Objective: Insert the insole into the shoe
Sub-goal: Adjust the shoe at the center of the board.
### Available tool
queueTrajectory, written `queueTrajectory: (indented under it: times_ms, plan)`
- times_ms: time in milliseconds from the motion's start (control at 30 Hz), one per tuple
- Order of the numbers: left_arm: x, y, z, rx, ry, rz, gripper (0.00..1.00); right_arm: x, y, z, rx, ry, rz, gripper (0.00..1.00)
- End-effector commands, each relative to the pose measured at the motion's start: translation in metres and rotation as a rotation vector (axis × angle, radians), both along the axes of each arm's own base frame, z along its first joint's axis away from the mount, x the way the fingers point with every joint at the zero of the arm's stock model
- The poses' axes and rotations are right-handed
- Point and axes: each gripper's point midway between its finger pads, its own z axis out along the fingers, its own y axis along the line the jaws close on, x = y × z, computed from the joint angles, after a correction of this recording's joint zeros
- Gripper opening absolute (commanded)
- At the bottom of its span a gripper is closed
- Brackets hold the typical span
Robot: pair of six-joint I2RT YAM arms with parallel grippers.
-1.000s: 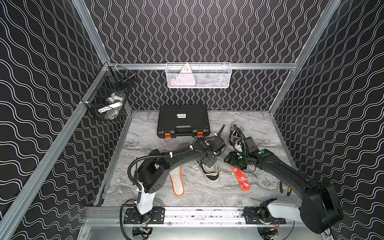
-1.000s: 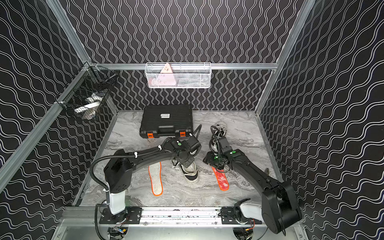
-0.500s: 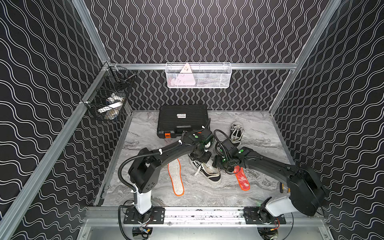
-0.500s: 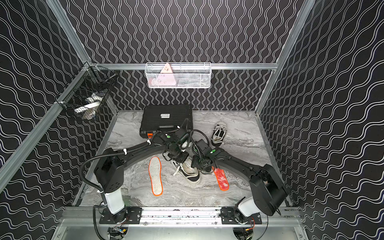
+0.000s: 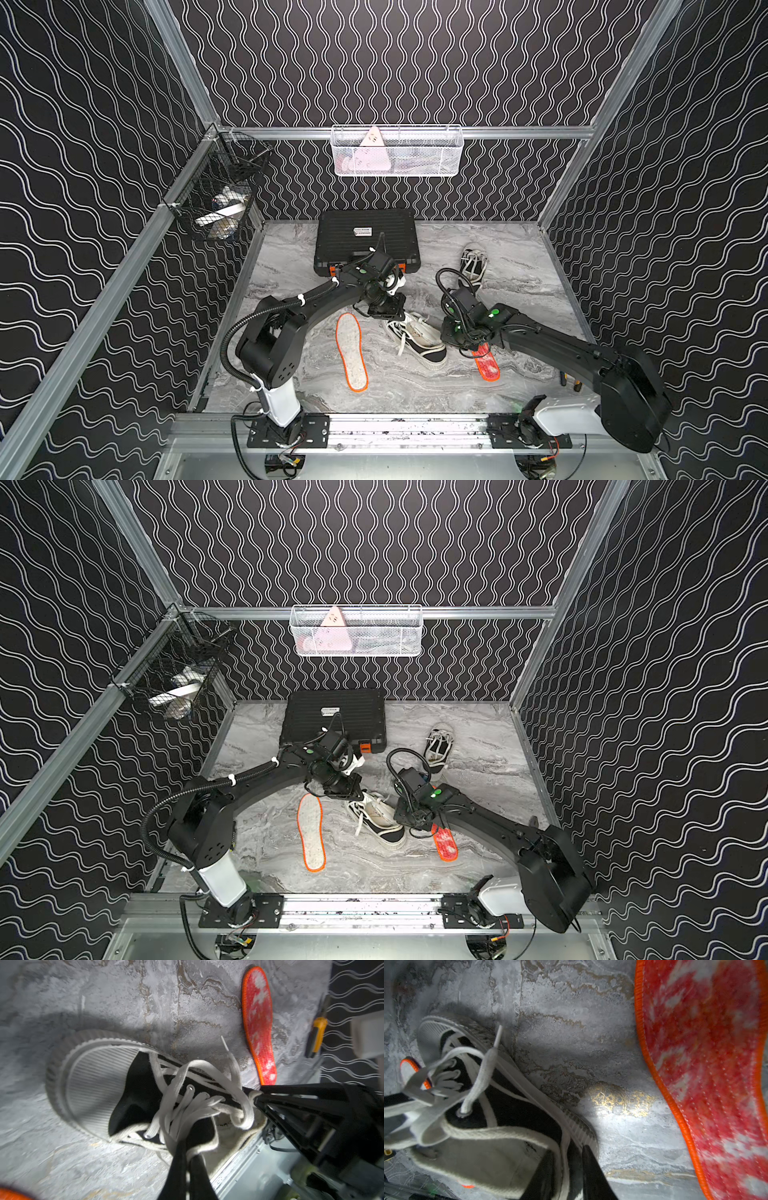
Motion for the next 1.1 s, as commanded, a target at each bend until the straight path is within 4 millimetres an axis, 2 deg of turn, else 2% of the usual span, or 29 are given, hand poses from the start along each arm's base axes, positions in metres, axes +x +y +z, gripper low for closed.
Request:
queueTrajectory:
  times_ms: [0, 167, 433, 500, 567, 633, 733, 800, 967, 1000, 1067]
  plan:
    - [0.005, -0.013, 0.0, -0.139, 0.001, -0.033, 0.0, 0.006, 0.005, -0.007, 0.027, -0.045, 0.023, 0.22]
    - [0.015, 0.006, -0.022, -0.106, 0.003, 0.004, 0.0, 0.017, 0.006, -0.013, 0.061, -0.112, 0.031, 0.17]
    - [0.034, 0.038, -0.045, 0.139, -0.078, 0.016, 0.0, 0.016, -0.012, -0.022, 0.008, -0.13, 0.051, 0.17]
    - [0.037, 0.042, -0.043, 0.167, -0.093, 0.017, 0.0, 0.019, -0.012, -0.019, 0.006, -0.136, 0.056, 0.17]
    - [0.038, 0.041, -0.031, 0.156, -0.102, 0.044, 0.0, 0.023, -0.006, -0.012, 0.016, -0.134, 0.073, 0.21]
    - [0.039, 0.037, -0.012, 0.115, -0.118, 0.092, 0.0, 0.026, 0.004, -0.004, 0.017, -0.091, 0.095, 0.31]
    - [0.04, 0.033, 0.004, 0.079, -0.119, 0.166, 0.0, 0.023, 0.025, 0.001, 0.062, -0.03, 0.118, 0.47]
    - [0.04, 0.032, 0.009, 0.062, -0.121, 0.194, 0.0, 0.022, 0.032, 0.002, 0.065, -0.007, 0.11, 0.52]
    - [0.038, 0.035, 0.008, 0.069, -0.115, 0.216, 0.0, 0.021, 0.03, -0.012, -0.007, 0.062, 0.11, 0.5]
    - [0.038, 0.036, 0.007, 0.071, -0.114, 0.216, 0.0, 0.019, 0.03, -0.016, -0.016, 0.077, 0.111, 0.48]
    - [0.039, 0.036, 0.01, 0.072, -0.119, 0.214, 0.0, 0.016, 0.027, -0.021, -0.032, 0.097, 0.105, 0.38]
